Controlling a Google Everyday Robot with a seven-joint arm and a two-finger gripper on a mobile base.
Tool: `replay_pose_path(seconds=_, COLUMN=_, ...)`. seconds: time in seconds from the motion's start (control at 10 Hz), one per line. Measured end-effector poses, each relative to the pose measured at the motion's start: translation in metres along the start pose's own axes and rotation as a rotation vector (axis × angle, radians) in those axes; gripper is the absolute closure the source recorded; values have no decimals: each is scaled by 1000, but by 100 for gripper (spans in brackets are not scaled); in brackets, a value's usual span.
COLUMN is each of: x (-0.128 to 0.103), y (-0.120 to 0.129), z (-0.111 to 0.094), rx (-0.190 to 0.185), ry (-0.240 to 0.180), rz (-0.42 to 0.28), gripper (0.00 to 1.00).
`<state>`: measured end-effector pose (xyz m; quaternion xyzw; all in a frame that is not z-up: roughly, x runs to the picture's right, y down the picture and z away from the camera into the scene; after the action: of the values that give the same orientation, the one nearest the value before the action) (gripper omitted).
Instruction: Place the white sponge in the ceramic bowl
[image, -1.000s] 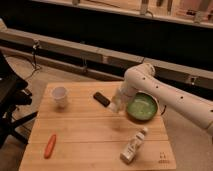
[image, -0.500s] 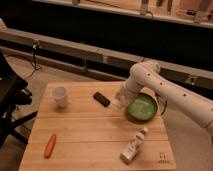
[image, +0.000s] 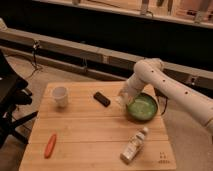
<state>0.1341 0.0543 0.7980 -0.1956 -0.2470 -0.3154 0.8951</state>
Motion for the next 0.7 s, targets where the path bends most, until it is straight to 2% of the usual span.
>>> replay_pose_path(seconds=0.7, x=21, y=14, z=-4, rx=-2, ry=-9, rz=20, gripper=86)
